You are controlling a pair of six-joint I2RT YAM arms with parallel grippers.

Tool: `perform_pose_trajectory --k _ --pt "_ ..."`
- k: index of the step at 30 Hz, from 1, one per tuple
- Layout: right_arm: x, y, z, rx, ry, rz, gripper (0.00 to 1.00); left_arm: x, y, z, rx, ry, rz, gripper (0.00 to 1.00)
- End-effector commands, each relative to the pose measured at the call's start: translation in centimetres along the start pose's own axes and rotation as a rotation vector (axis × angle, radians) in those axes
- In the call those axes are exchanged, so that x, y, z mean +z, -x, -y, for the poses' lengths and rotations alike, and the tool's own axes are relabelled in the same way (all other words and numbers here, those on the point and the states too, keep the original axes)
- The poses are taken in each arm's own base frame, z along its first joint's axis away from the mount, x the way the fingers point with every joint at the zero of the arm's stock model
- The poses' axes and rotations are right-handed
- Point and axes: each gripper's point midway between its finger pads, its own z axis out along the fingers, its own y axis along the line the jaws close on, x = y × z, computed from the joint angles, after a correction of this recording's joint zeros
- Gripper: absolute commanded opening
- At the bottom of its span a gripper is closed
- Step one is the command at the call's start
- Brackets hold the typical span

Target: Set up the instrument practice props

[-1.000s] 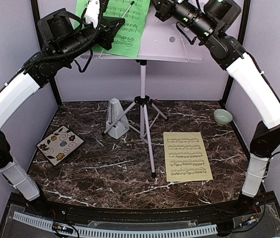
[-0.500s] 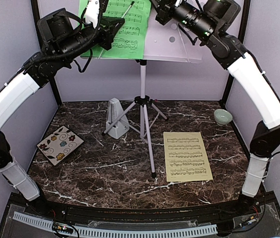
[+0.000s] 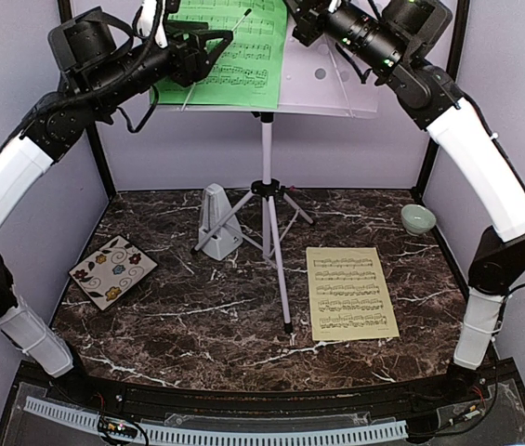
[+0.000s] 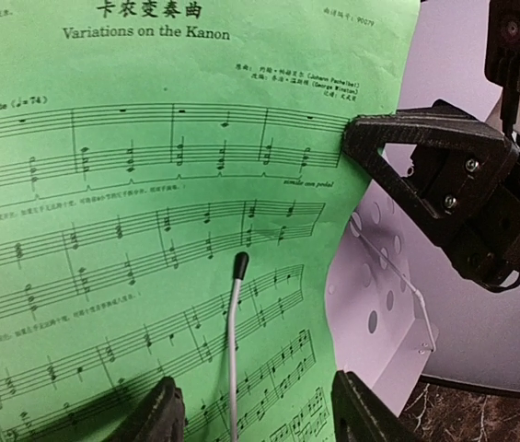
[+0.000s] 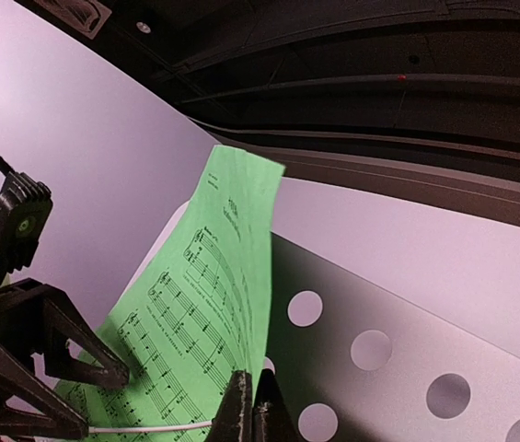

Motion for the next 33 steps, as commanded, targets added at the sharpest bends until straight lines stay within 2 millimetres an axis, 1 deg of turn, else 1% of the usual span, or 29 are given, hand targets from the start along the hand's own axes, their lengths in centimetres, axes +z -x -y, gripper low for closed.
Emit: perform_pose_trajectory --k 1,3,5,9,10,12,14,17,19,25,26,27,30,33 --pt "-1.0 3.5 1.1 -0.027 -0.04 0.079 0.0 -3.8 2.4 -2.0 -0.055 0.084 0.017 0.58" --pt "-0.9 3.4 1.0 -0.023 -0.04 0.082 0.0 -4.5 1.7 -2.9 -0.062 0.14 -0.012 0.58" --pt "-0.8 3.4 1.2 -0.018 -0.049 0.086 0.03 -5.0 1.4 -3.5 -0.071 0.173 -0.027 0.58" --pt "-0.7 3.7 1.4 -0.015 -0.074 0.105 0.1 -6.1 1.3 -4.7 -0.092 0.245 -0.038 0.57" --pt "-0.7 3.9 1.5 -0.016 -0.082 0.108 0.13 -6.2 1.2 -5.0 -0.096 0.26 -0.044 0.57" --pt "-0.7 4.0 1.5 -0.021 -0.094 0.108 0.24 -6.4 1.0 -5.5 -0.1 0.291 -0.056 0.57" --pt "-0.8 4.2 1.5 -0.025 -0.101 0.106 0.33 -6.7 0.8 -6.0 -0.103 0.32 -0.065 0.58" --pt "-1.3 4.8 1.8 -0.024 -0.118 0.109 0.44 -7.2 0.7 -6.7 -0.116 0.364 -0.072 0.6" --pt "-1.8 5.2 2.2 -0.021 -0.136 0.112 0.52 -7.6 0.6 -7.2 -0.128 0.395 -0.078 0.62" --pt "-3.4 6.6 3.5 -0.004 -0.192 0.114 0.7 -8.6 -0.8 -8.0 -0.161 0.463 -0.127 0.67" --pt "-3.7 6.9 3.7 0.005 -0.204 0.116 0.75 -8.8 -1.1 -8.2 -0.169 0.476 -0.14 0.68" --pt "-3.9 7.0 4.0 0.016 -0.215 0.114 0.79 -9.0 -1.4 -8.4 -0.178 0.493 -0.153 0.69" --pt "-4.8 7.2 4.4 0.041 -0.235 0.093 0.84 -9.5 -2.5 -8.5 -0.21 0.513 -0.191 0.72" --pt "-5.8 6.7 4.5 0.079 -0.246 0.052 0.89 -10.0 -3.7 -8.2 -0.255 0.514 -0.226 0.75"
